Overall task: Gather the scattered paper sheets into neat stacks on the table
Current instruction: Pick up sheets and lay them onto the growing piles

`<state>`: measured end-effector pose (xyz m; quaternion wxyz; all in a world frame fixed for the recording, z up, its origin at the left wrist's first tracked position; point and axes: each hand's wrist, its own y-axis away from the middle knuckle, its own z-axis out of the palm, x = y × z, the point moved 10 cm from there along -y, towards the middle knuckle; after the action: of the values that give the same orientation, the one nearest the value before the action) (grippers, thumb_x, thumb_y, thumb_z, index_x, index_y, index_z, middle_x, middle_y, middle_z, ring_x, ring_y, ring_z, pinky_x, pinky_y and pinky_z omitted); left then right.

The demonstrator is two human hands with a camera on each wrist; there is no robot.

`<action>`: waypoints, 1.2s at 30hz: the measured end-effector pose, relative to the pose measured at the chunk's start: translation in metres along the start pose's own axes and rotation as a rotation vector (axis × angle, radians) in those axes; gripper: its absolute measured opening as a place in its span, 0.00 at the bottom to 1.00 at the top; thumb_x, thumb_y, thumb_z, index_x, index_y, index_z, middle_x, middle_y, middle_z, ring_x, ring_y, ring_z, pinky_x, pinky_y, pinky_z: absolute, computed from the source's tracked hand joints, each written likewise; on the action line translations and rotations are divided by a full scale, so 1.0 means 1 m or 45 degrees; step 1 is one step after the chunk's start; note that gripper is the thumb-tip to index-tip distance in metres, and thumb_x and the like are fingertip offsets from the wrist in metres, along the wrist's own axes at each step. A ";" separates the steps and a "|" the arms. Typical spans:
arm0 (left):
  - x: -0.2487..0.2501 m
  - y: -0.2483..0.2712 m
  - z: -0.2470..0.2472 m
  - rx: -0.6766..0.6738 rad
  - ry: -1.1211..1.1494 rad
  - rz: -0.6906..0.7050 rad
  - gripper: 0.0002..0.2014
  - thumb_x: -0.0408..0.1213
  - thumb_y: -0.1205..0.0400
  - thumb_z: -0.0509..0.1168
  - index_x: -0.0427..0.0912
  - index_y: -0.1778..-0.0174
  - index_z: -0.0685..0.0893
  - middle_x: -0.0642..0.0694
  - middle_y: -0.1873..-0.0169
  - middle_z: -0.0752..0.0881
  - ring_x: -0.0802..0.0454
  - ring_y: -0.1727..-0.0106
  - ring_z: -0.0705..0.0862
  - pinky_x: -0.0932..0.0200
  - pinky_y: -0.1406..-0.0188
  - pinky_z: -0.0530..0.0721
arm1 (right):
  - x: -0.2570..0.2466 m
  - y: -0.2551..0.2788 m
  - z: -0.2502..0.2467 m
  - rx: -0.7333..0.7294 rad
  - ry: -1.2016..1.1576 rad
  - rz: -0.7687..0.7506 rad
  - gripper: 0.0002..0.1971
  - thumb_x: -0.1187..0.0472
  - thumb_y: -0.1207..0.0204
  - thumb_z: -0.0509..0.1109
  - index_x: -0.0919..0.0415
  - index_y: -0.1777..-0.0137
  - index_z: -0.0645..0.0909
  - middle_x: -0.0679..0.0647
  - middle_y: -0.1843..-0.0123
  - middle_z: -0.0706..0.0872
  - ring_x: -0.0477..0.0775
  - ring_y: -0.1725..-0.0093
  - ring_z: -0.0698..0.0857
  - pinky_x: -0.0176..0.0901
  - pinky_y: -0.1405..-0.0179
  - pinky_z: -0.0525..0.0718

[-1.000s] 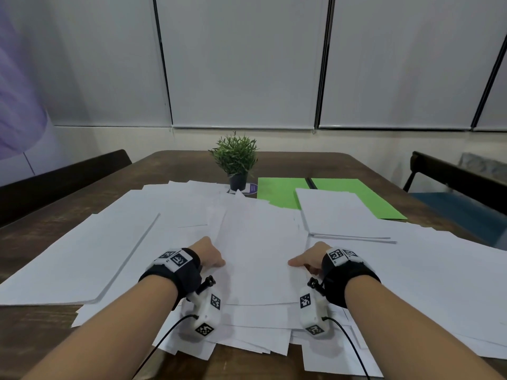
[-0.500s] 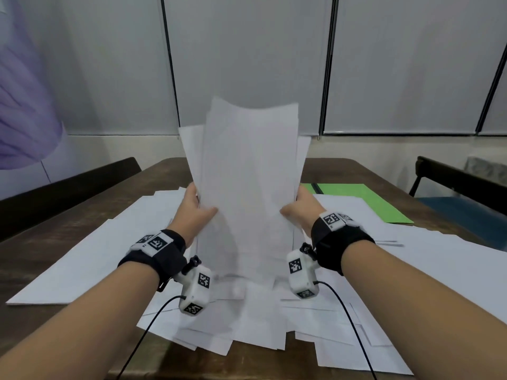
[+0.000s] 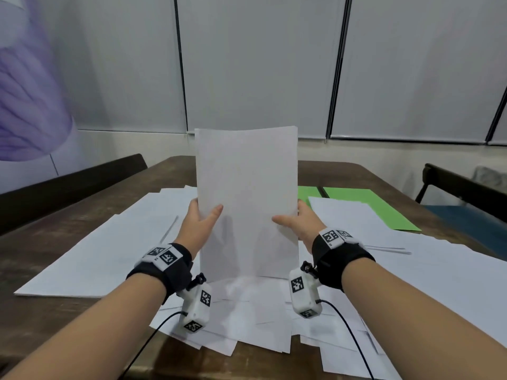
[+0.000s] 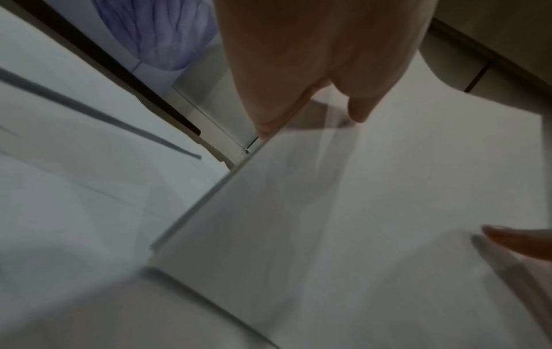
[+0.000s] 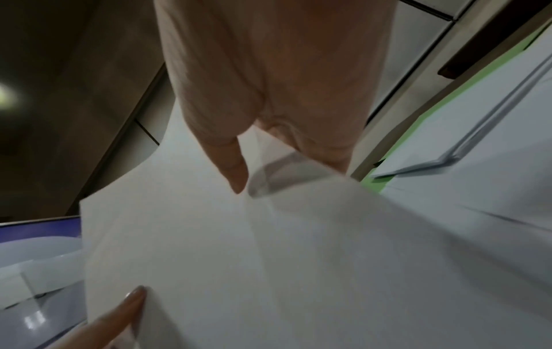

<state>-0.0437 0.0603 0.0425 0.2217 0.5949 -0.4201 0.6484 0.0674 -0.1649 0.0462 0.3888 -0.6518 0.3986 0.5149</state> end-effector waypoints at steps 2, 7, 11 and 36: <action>-0.003 0.003 0.003 0.047 -0.008 -0.007 0.14 0.42 0.17 0.65 0.49 0.37 0.72 0.53 0.44 0.83 0.51 0.39 0.83 0.51 0.39 0.81 | 0.003 -0.003 0.001 0.043 0.008 -0.025 0.21 0.69 0.29 0.75 0.59 0.39 0.74 0.60 0.41 0.86 0.60 0.43 0.87 0.60 0.38 0.83; 0.015 0.000 0.014 0.095 0.101 0.064 0.13 0.41 0.16 0.65 0.47 0.38 0.72 0.50 0.47 0.84 0.55 0.47 0.85 0.56 0.47 0.83 | -0.010 -0.012 -0.007 0.153 -0.025 -0.103 0.13 0.70 0.29 0.70 0.56 0.48 0.75 0.59 0.45 0.87 0.60 0.46 0.88 0.57 0.42 0.86; -0.019 0.003 0.026 0.006 -0.072 -0.146 0.18 0.45 0.15 0.62 0.45 0.32 0.69 0.49 0.40 0.81 0.53 0.43 0.81 0.55 0.44 0.78 | 0.016 -0.014 -0.003 0.160 0.068 -0.016 0.20 0.65 0.30 0.72 0.61 0.37 0.77 0.56 0.45 0.87 0.57 0.46 0.87 0.52 0.40 0.85; -0.114 0.016 0.020 -0.845 -1.773 -0.708 0.37 0.70 0.22 0.55 0.45 0.28 0.77 0.45 0.30 0.78 0.45 0.29 0.75 0.54 0.31 0.69 | 0.112 -0.011 -0.057 -0.246 1.389 0.614 0.15 0.55 0.17 0.62 0.61 0.35 0.77 0.61 0.33 0.78 0.60 0.32 0.78 0.39 0.44 0.73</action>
<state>-0.0226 0.0600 -0.0723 0.2272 0.8470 -0.4686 -0.1062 0.1152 -0.2268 -0.0533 -0.0603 -0.7454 0.6285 0.2139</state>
